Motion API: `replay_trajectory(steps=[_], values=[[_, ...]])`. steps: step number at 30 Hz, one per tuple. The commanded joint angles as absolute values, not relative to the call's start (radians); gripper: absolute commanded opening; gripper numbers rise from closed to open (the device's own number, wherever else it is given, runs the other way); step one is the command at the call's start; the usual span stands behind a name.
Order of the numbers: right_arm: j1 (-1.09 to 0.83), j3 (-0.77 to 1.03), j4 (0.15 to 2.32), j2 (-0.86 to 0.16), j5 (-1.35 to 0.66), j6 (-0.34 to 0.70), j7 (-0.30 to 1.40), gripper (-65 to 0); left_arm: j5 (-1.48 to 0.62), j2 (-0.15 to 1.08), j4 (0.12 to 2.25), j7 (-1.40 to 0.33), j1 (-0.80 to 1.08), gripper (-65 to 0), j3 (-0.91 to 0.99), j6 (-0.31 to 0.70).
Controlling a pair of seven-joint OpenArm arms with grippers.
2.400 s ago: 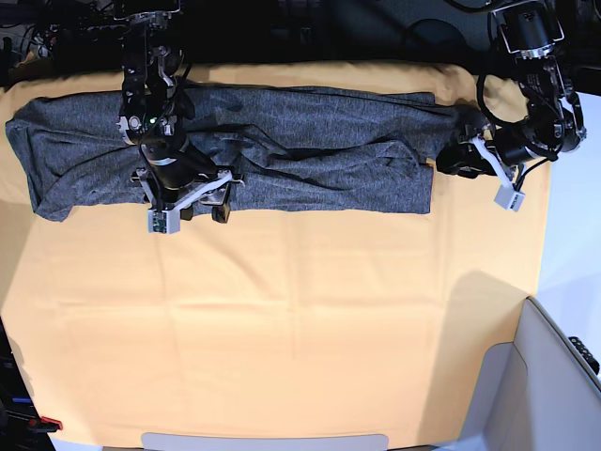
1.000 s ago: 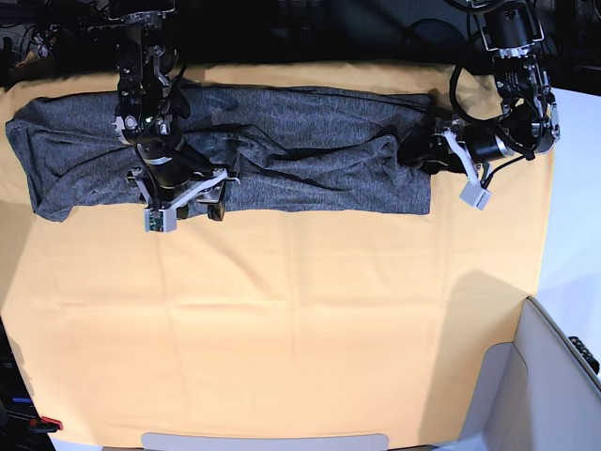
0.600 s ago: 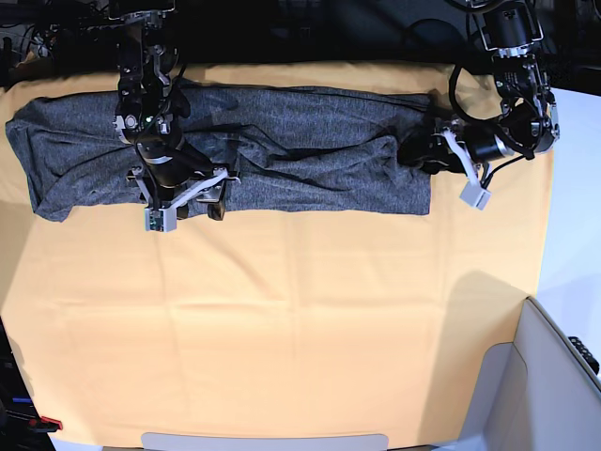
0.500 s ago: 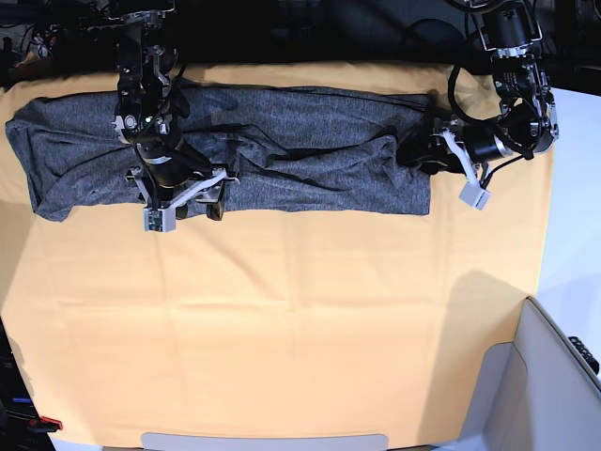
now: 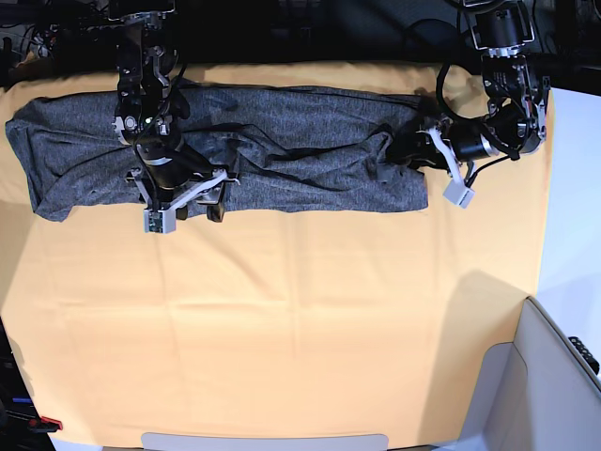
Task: Fold the T-shirt properly
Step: 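Lift the strip end with the left gripper and fold it toward the right gripper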
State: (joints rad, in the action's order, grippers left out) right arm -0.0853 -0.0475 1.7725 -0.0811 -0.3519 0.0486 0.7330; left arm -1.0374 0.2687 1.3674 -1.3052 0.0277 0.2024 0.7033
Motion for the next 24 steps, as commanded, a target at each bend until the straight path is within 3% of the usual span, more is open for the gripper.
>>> replay_trajectory(steps=[1,2,3,9,18,24], values=[[-0.068,-0.025,1.796,-0.085,-0.358,0.053,0.71,-28.6,-1.012,0.277,1.372,-1.337,0.024,-59.3,0.199,0.698],[-0.068,-0.007,1.796,-0.081,-0.358,0.053,0.71,-28.6,-1.012,0.277,1.374,-1.334,0.024,-64.4,0.199,0.698],[-0.068,0.015,1.796,-0.077,-0.358,0.053,0.71,-28.6,-1.012,0.277,1.377,-1.334,0.024,-65.0,0.199,0.698],[-0.067,0.145,1.797,-0.084,-0.358,0.053,0.714,-28.6,-1.012,0.271,1.455,-1.34,0.024,-64.5,0.199,0.698],[-0.11,0.4,1.847,-0.084,-0.358,0.053,0.716,-28.6,-1.013,0.147,1.543,-1.396,-0.007,-64.5,0.196,0.698],[-0.154,0.495,1.847,-0.084,-0.358,0.053,0.716,-28.6,-1.012,0.105,1.547,-1.396,-0.076,-64.5,0.058,0.698]])
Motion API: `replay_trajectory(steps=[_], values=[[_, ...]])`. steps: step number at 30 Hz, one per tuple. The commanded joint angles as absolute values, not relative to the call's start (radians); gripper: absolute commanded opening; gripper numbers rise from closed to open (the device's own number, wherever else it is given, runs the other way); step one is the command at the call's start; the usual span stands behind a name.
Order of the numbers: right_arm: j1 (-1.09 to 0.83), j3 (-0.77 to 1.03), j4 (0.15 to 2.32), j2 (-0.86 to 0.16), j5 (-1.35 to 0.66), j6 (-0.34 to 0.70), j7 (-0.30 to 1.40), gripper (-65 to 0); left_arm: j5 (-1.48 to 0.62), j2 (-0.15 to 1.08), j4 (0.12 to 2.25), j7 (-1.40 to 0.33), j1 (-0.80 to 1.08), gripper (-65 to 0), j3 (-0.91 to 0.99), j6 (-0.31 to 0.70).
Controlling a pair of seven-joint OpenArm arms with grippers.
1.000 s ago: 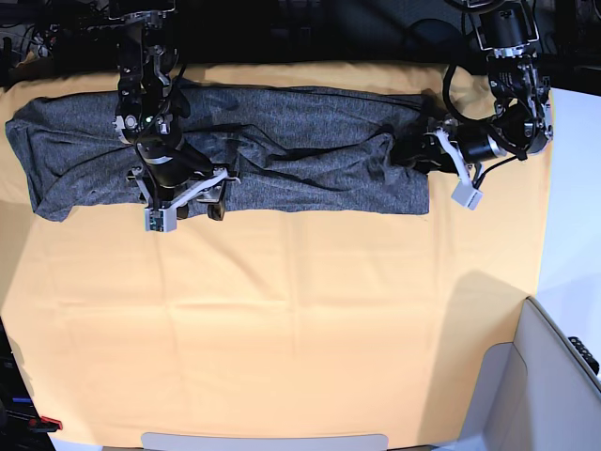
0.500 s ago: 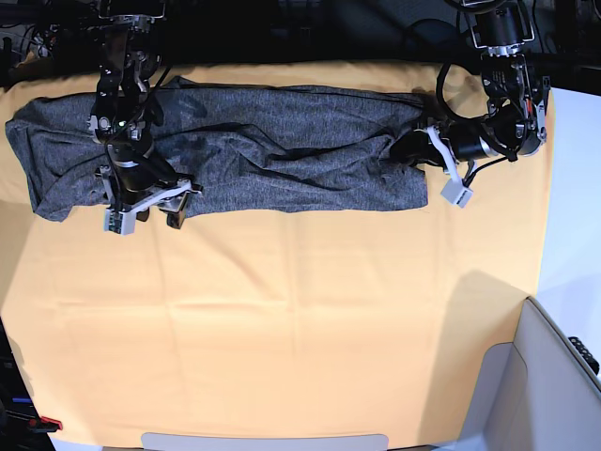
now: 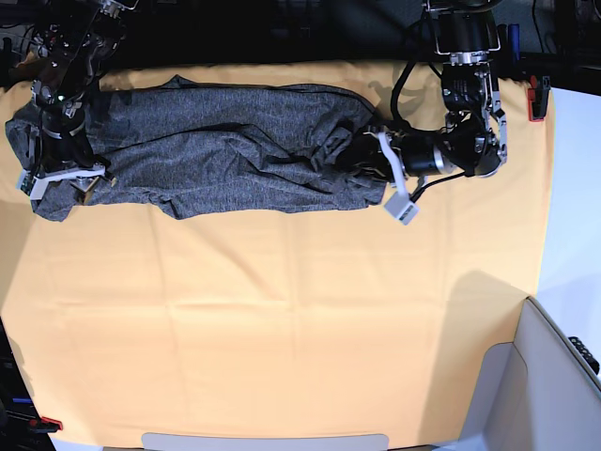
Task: Fold the T-shirt properly
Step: 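Lift the strip end with the left gripper and fold it toward the right gripper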
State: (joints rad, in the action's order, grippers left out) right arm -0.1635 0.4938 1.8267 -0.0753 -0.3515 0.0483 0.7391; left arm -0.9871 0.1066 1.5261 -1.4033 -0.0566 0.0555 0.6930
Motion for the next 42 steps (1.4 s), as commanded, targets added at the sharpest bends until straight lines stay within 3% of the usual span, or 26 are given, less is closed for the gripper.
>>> replay_trajectory(steps=[1,10,23,42], values=[[-0.16,0.498,1.847,-0.084,-0.358,0.053,0.716,-28.6,-1.012,0.088,1.546,-1.396,-0.091,-64.5,0.039,0.698],[-0.186,0.51,1.839,-0.085,-0.357,0.053,0.716,-28.6,-1.009,-0.01,1.541,-1.379,-0.166,-64.5,-0.134,0.698],[-0.186,0.51,1.824,-0.085,-0.357,0.053,0.716,-28.6,-1.009,-0.021,1.458,-1.196,-0.186,-64.5,-0.387,0.698],[-0.193,0.51,1.79,-0.081,-0.357,0.053,0.716,-28.6,-1.007,-0.127,1.351,-1.135,-0.292,-64.6,-0.398,0.698]])
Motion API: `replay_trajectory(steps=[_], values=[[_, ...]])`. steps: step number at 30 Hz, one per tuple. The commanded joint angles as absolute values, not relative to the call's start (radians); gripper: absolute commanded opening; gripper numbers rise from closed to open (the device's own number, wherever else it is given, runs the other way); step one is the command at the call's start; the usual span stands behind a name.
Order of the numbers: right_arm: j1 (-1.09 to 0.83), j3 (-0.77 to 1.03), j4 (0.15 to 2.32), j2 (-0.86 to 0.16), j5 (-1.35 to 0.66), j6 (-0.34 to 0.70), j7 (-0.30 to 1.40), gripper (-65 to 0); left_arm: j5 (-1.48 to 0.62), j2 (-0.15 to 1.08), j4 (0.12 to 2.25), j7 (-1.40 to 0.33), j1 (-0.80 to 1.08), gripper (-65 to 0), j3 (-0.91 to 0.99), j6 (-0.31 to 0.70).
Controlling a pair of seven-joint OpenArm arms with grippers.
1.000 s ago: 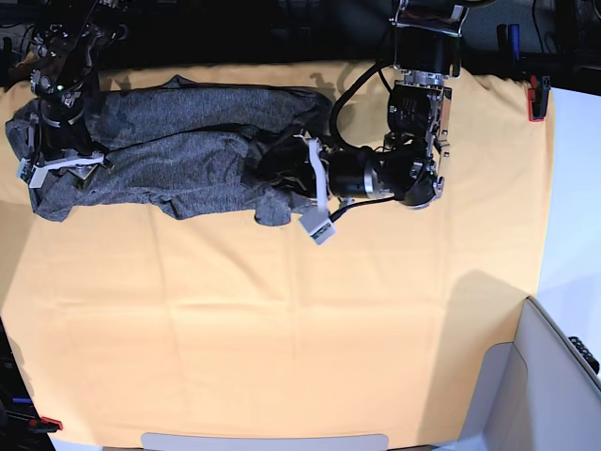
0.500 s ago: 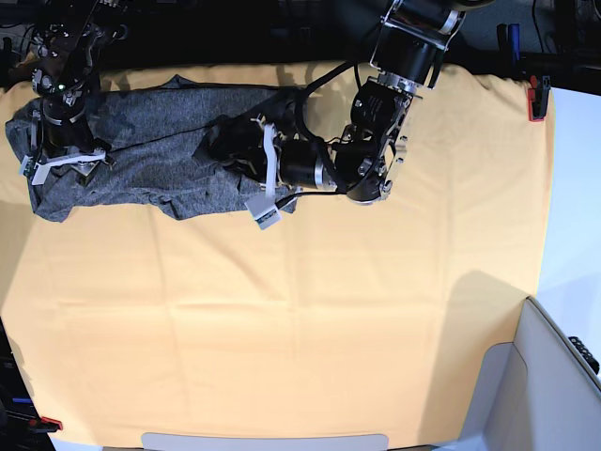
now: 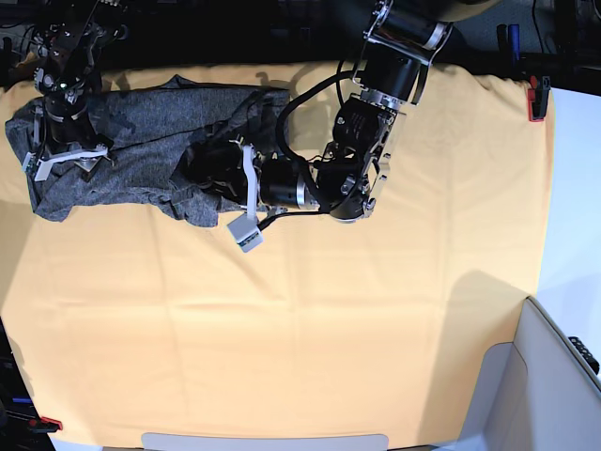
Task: Fold the T-shirt properly
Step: 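Lift the strip end with the left gripper and fold it toward the right gripper, then lay the folded end onto the shirt and open the left gripper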
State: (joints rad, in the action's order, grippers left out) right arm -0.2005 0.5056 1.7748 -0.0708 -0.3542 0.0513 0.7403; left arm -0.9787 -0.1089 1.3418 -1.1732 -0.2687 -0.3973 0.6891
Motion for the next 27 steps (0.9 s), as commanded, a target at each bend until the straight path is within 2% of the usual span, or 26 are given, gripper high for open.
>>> replay_trajectory(steps=[1,7,14,27], values=[[-0.193,0.51,1.79,-0.081,-0.357,0.053,0.716,-28.6,-1.007,-0.131,1.337,-1.119,-0.292,-64.6,-0.398,0.698],[-0.193,0.509,1.79,-0.077,-0.357,0.053,0.716,-28.6,-1.007,-0.133,1.216,-1.055,-0.312,-64.6,-0.449,0.698],[-0.193,0.507,1.788,-0.076,-0.357,0.053,0.716,-28.6,-1.007,-0.133,1.21,-0.997,-0.317,-64.6,-0.544,0.698],[-0.193,0.504,1.788,-0.076,-0.357,0.053,0.716,-28.6,-1.007,-0.127,1.21,-0.883,-0.321,-64.6,-0.536,0.698]])
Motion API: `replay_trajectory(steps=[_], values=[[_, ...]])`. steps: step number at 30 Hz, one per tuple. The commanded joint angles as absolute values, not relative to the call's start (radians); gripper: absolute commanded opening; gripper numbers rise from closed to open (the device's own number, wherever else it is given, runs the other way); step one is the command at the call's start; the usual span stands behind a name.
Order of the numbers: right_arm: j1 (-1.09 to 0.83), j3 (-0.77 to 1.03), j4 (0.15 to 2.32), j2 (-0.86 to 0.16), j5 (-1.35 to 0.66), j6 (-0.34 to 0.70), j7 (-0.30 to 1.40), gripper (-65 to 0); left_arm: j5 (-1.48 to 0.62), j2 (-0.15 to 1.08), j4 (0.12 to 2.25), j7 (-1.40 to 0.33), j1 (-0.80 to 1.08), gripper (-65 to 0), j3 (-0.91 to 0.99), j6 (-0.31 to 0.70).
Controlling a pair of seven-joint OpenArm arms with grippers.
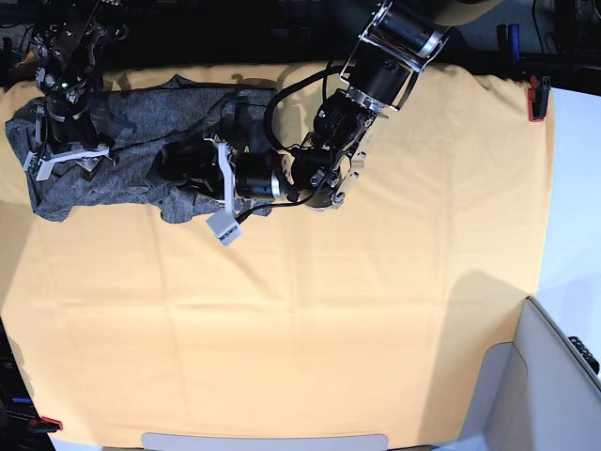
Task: Fold the T-shirt properly
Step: 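Lay the folded end onto the shirt and open the left gripper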
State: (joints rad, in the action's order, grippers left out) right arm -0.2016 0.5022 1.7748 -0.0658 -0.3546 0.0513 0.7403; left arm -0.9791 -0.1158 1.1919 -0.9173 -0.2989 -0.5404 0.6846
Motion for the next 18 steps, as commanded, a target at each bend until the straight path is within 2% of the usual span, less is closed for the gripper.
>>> replay_trajectory(steps=[1,16,18], values=[[-0.193,0.503,1.788,-0.076,-0.357,0.053,0.716,-28.6,-1.007,-0.127,1.21,-0.878,-0.321,-64.6,-0.536,0.698],[-0.194,0.501,1.788,-0.073,-0.357,0.053,0.716,-28.6,-1.009,-0.134,1.089,-0.736,-0.315,-64.4,-0.544,0.698],[-0.194,0.501,1.788,-0.073,-0.357,0.053,0.716,-28.6,-1.009,-0.14,1.073,-0.723,-0.318,-62.2,-0.544,0.698]])
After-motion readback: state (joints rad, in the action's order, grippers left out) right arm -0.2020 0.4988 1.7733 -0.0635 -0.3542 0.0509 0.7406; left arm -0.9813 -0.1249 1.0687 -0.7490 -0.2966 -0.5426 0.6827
